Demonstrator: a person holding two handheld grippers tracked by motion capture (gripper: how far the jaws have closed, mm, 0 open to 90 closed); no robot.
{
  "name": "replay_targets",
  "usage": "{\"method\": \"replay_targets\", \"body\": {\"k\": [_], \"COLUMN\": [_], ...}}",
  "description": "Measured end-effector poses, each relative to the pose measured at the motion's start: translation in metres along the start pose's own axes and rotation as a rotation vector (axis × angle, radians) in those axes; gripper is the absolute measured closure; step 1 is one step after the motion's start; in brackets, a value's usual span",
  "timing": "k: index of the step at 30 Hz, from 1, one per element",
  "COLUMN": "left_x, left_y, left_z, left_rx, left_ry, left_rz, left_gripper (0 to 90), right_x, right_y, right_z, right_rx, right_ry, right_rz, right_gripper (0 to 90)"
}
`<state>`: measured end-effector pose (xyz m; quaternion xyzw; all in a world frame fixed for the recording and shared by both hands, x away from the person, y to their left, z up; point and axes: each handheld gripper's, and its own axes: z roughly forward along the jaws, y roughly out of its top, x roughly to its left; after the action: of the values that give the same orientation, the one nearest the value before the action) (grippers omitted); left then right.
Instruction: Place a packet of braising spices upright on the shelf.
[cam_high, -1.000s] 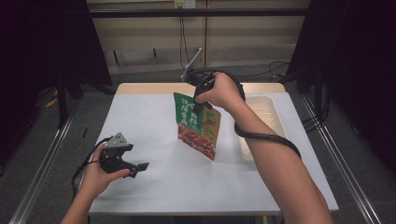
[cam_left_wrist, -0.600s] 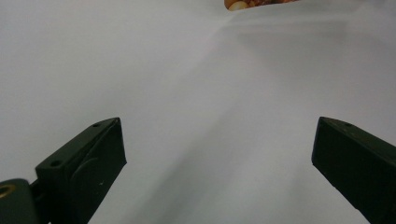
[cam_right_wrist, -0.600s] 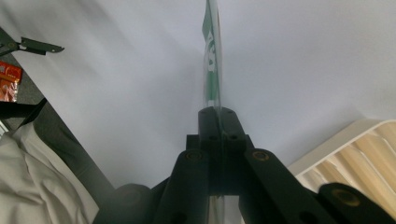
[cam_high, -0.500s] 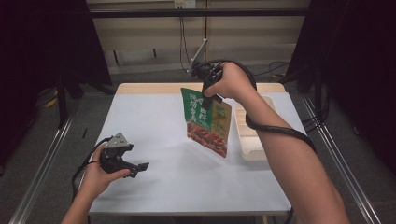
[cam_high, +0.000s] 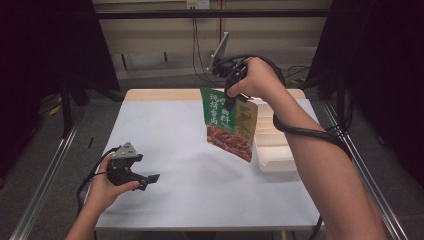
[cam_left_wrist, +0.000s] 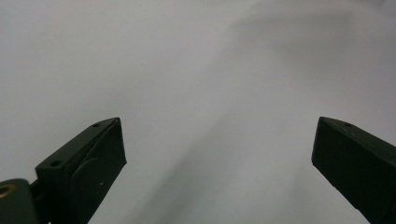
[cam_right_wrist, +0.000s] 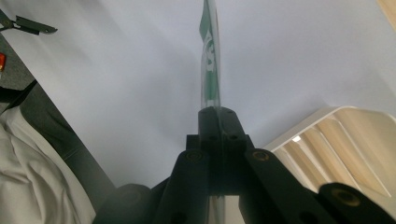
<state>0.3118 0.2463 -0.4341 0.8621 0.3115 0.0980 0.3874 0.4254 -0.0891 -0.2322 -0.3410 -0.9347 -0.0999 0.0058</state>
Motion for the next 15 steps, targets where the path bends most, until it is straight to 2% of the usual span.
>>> {"method": "replay_targets", "body": {"k": [4,5,10,15], "left_x": [0.000,0.001,0.001,0.001], "left_y": [0.000,0.000,-0.001,-0.001], "left_z": [0.000,0.000,0.001,0.001], "left_rx": [-0.007,0.010,-0.003,0.001], "left_ry": [-0.004,0.002,-0.010,-0.007], "left_rz": [-0.001,0.011,0.009,0.007], "left_gripper": [2.6,2.6,2.6,2.6], "right_x": [-0.002,-0.002,-0.006,-0.011], "right_y": [-0.001,-0.002,-0.004,-0.010], "right_z": [-0.003,-0.004,-0.010,-0.018], "right_rx": [-0.002,-0.003,0.007,-0.004], "right_ry": [0.007,0.006,-0.015,-0.005], "right_rz": [-0.004,-0.011,-0.013,-0.012], "right_gripper": [90.0,90.0,90.0,90.0]}}
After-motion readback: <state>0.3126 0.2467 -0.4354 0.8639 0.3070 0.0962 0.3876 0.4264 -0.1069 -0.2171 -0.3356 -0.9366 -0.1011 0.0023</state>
